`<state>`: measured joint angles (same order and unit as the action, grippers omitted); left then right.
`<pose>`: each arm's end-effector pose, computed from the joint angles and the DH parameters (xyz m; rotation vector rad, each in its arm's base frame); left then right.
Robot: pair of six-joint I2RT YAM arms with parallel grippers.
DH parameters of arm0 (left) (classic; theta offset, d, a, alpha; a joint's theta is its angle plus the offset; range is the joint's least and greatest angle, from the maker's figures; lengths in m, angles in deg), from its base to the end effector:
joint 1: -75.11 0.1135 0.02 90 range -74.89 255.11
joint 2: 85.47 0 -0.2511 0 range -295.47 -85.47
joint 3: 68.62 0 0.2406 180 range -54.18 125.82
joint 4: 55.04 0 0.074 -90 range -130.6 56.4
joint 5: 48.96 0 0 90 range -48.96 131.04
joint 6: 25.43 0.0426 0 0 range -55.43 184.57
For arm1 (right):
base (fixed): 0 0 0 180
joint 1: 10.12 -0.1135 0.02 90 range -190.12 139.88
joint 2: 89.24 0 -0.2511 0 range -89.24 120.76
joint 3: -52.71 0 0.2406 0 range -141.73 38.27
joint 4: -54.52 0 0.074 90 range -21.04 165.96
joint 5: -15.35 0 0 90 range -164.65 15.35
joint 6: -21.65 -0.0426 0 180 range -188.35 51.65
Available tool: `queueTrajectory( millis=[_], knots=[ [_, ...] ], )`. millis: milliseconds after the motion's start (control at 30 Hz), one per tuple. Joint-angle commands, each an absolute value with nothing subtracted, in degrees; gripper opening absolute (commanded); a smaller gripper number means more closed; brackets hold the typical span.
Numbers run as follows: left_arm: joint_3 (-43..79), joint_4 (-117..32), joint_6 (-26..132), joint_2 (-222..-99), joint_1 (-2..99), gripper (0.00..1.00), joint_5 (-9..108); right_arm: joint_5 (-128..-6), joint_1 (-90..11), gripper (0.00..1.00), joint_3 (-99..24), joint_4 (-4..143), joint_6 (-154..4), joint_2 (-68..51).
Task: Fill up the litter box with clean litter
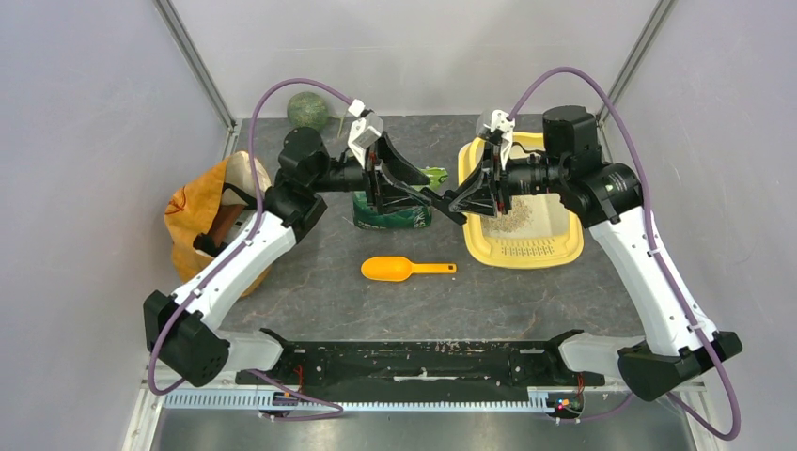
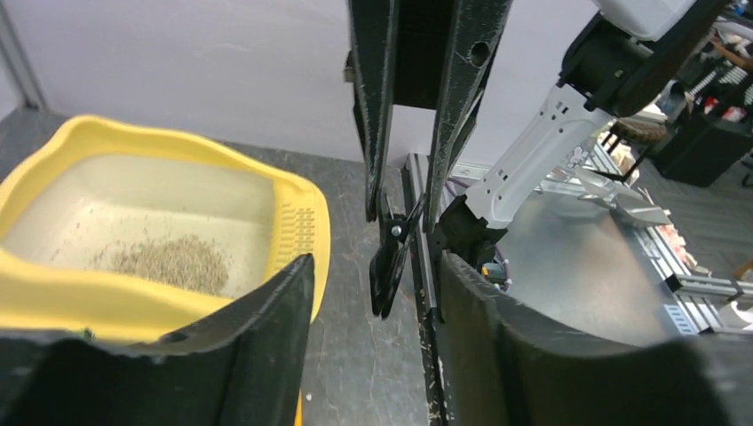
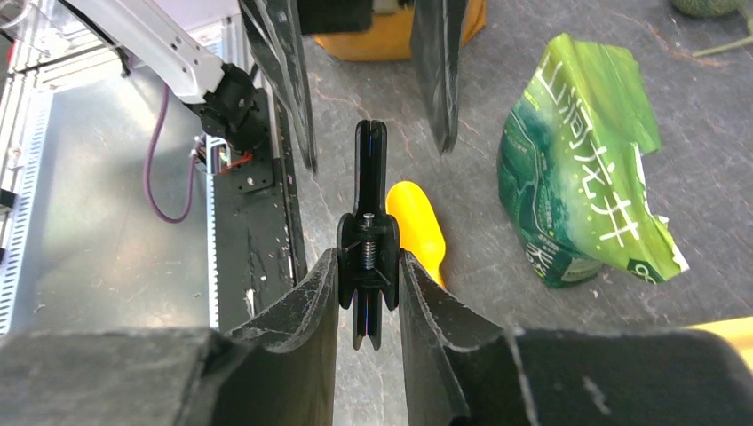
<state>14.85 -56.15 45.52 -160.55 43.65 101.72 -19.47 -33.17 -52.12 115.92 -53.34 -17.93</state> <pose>0.2254 -0.1814 0.4069 1.0935 1.2640 -1.4206 0.1952 0.1211 0.4382 -1.1822 1.5976 1.0682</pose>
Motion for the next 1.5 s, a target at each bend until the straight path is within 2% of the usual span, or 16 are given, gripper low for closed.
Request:
queueTrajectory(
  millis=[0, 100, 233, 333, 467, 533, 700, 867, 933, 1067, 1167, 1267, 1333, 1367, 1467],
  knots=[
    [15.7, -51.3, 49.0, -155.8, 48.2, 0.66, 97.2, -22.6, -33.4, 0.15, -55.7, 120.0, -49.7, -16.7],
    [15.4, -50.7, 46.3, -154.2, 54.8, 0.67, 95.1, -24.3, -33.4, 0.01, -58.4, 124.1, -46.8, -14.9],
    [15.3, -47.5, 46.5, -154.1, 62.8, 0.67, 96.9, -26.1, -33.2, 0.0, -63.5, 129.3, -42.2, -11.7],
    [16.9, -41.8, 53.5, -154.1, 64.1, 0.65, 100.7, -25.7, -33.2, 0.0, -67.7, 133.9, -37.6, -9.2],
    [17.2, -36.7, 63.9, -152.1, 61.0, 0.73, 103.3, -22.9, -33.3, 0.0, -69.8, 136.5, -34.1, -8.1],
    [17.9, -31.8, 70.2, -151.9, 56.7, 0.83, 103.1, -20.8, -33.3, 0.0, -69.8, 136.2, -34.3, -8.0],
    [18.2, -28.0, 75.0, -152.4, 47.1, 0.86, 99.5, -20.3, -35.1, 0.0, -69.8, 135.7, -34.8, -7.7],
    [18.6, -27.9, 75.7, -153.8, 42.6, 0.84, 96.3, -19.6, -37.1, 0.0, -69.7, 137.3, -34.3, -8.2],
    [18.6, -28.5, 75.3, -154.2, 41.4, 0.79, 96.7, -19.6, -38.0, 0.0, -69.0, 137.1, -35.1, -8.6],
    [18.4, -31.2, 72.0, -155.0, 39.9, 0.57, 99.6, -20.6, -38.9, 0.0, -68.3, 136.0, -35.6, -9.1],
    [18.4, -32.4, 71.5, -155.2, 39.0, 0.46, 99.3, -20.8, -39.2, 0.0, -68.2, 136.0, -35.5, -9.3],
    [18.4, -34.2, 69.7, -155.6, 38.4, 0.27, 98.6, -21.1, -39.5, 0.0, -67.9, 136.0, -35.3, -9.3],
    [18.4, -34.4, 69.3, -155.7, 37.9, 0.08, 98.2, -21.2, -39.5, 0.0, -67.6, 135.9, -35.1, -9.4],
    [18.3, -34.5, 69.0, -155.7, 37.7, 0.02, 97.9, -21.3, -39.5, 0.04, -67.6, 135.8, -35.1, -9.4],
    [17.5, -35.6, 67.3, -155.6, 37.7, 0.02, 96.9, -22.0, -39.5, 0.27, -67.2, 135.5, -35.1, -9.9]
  ],
)
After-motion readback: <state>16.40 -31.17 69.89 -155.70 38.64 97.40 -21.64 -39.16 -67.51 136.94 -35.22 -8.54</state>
